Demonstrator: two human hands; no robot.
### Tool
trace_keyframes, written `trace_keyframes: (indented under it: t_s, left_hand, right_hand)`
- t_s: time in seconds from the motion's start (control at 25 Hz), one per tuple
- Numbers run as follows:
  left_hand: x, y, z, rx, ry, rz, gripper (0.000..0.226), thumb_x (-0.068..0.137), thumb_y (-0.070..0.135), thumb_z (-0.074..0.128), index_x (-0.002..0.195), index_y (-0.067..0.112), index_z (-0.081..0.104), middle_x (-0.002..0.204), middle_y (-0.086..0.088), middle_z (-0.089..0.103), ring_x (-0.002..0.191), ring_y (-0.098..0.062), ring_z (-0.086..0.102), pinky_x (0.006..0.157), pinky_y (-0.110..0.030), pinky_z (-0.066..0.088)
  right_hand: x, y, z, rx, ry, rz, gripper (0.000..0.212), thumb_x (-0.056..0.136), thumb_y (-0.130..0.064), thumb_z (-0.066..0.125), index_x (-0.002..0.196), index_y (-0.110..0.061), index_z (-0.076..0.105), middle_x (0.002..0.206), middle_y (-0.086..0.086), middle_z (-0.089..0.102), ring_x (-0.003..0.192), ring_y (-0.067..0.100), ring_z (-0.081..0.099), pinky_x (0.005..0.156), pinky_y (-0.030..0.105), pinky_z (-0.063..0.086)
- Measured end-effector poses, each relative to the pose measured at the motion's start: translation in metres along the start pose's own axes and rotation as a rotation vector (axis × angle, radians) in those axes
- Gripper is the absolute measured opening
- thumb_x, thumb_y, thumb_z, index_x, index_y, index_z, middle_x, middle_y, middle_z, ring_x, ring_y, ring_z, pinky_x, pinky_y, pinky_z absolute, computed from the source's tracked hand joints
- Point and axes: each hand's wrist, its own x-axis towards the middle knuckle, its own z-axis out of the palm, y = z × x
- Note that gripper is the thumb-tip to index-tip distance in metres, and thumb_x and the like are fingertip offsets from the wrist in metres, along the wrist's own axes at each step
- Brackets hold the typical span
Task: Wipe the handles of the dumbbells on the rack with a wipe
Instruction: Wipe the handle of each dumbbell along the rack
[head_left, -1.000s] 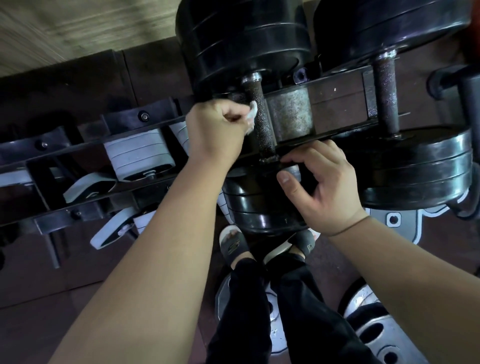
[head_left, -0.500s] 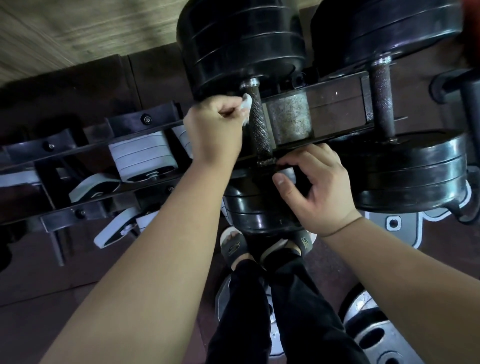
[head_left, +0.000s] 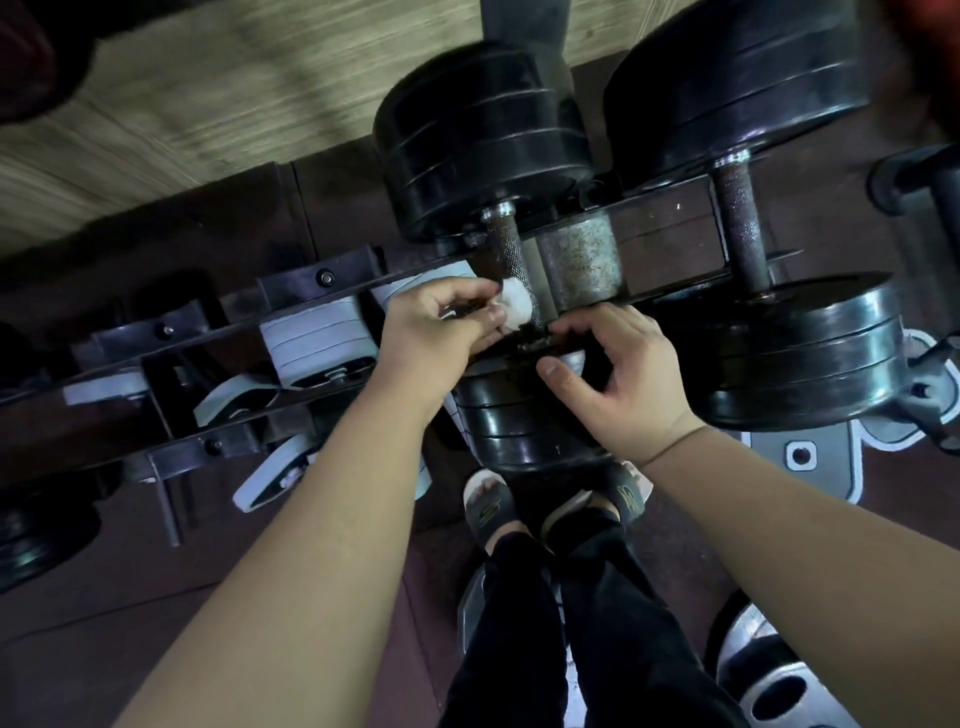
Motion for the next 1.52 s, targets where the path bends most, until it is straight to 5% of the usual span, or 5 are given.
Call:
trace_keyframes:
  t_s: [0.28,0.44,0.72,0.96,1.52]
  left_hand:
    - [-0.018,0.005,0.019,0.058,-0.004,0.101,0.03,0.088,-0.004,0.077,0.089,0.025,0.073,0.09,0.006,0.075,0.084,-0.007,0.07,0.072,-0.013,0.053]
    - [-0.033,-0.019,0.019,0.275,0.125,0.225,0.006,0.095,0.016,0.074,0.098,0.02,0.077,0.094,0.008,0.078,0.092,-0.007,0.073,0.09,-0.026,0.058]
    - [-0.059,-0.062,0.039,0.394,0.263,0.432,0.029,0.092,0.044,0.063,0.097,0.017,0.071,0.097,0.01,0.067,0.098,-0.014,0.061,0.091,-0.052,0.052]
    - [-0.054,-0.068,0.043,0.411,0.357,0.543,0.033,0.09,0.044,0.064,0.093,0.012,0.07,0.094,0.015,0.059,0.091,-0.005,0.055,0.081,-0.048,0.053]
    - [-0.05,-0.079,0.044,0.443,0.396,0.614,0.037,0.092,0.043,0.063,0.09,0.007,0.07,0.091,-0.001,0.067,0.087,-0.021,0.061,0.08,-0.049,0.051]
  right_hand:
    - [0.041,-0.022,-0.01,0.158,-0.084,0.226,0.023,0.088,-0.022,0.08,0.111,-0.019,0.074,0.098,-0.005,0.068,0.092,0.015,0.068,0.087,0.035,0.057]
    - [0.06,-0.015,-0.014,0.111,-0.04,0.289,0.017,0.087,-0.032,0.081,0.098,-0.021,0.076,0.089,-0.011,0.065,0.085,0.011,0.066,0.075,0.022,0.052]
    - [0.101,-0.001,0.002,-0.007,-0.077,0.337,0.034,0.085,-0.013,0.069,0.119,-0.012,0.065,0.099,-0.007,0.063,0.089,0.009,0.058,0.061,0.0,0.038]
    - [0.1,0.007,0.001,-0.033,-0.055,0.229,0.023,0.082,-0.02,0.067,0.102,-0.02,0.078,0.096,-0.002,0.074,0.088,0.015,0.068,0.077,0.028,0.055]
    - [0.106,0.019,-0.006,-0.021,-0.382,0.094,0.018,0.087,-0.027,0.079,0.082,-0.01,0.081,0.078,0.009,0.075,0.071,0.021,0.066,0.065,0.031,0.051]
